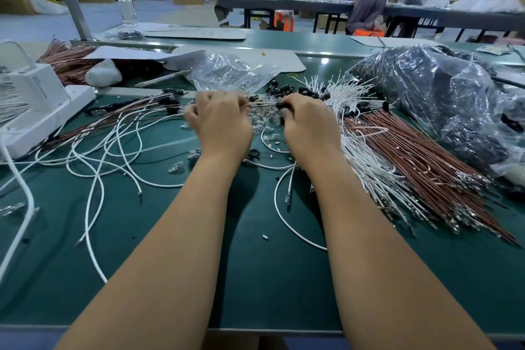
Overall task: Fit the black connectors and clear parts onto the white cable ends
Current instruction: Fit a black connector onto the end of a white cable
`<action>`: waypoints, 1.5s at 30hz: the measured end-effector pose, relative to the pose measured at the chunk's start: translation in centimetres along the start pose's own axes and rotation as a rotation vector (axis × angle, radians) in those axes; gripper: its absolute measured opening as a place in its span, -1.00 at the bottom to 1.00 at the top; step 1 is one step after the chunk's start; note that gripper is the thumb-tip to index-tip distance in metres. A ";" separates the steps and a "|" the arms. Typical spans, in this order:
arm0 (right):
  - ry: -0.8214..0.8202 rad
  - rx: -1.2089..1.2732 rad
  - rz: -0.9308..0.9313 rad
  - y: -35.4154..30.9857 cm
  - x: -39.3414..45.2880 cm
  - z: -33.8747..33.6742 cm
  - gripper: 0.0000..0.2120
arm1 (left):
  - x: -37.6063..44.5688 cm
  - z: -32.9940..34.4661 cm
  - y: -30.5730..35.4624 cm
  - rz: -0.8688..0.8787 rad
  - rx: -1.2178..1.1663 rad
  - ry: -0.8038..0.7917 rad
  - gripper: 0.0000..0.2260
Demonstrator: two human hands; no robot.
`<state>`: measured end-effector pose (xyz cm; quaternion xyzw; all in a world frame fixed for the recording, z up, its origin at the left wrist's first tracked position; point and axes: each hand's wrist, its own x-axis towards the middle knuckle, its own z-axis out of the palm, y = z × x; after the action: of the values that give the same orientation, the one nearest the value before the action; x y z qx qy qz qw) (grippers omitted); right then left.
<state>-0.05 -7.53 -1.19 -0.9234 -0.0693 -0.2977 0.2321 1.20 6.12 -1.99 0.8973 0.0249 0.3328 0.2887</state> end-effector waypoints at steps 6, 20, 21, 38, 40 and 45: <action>0.058 -0.119 0.089 0.9 0.2 -0.5 -0.82 | 0.0 -1.0 -1.3 -0.187 0.201 0.043 -0.77; -0.092 0.022 -0.043 -1.0 -0.2 0.0 -0.81 | -0.3 -0.5 -0.2 0.152 -0.023 -0.045 -0.80; -0.099 0.022 -0.044 -1.1 -0.2 0.1 -0.81 | -0.4 -0.5 -0.2 0.132 0.006 -0.037 -0.80; -0.009 0.337 0.221 -0.7 0.2 -0.5 -0.89 | -0.2 -0.4 -0.1 0.081 -0.198 -0.138 -0.82; 0.004 0.405 0.247 -0.6 0.2 -0.5 -0.87 | -0.2 -0.3 -0.2 0.098 -0.207 -0.145 -0.83; 0.035 0.490 0.307 -0.3 0.5 -0.3 -0.89 | -0.4 -0.1 -0.3 0.124 -0.200 -0.136 -0.83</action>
<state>0.11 -7.38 -0.61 -0.8343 0.0055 -0.2492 0.4917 0.89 6.30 -2.29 0.8845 -0.0834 0.2891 0.3566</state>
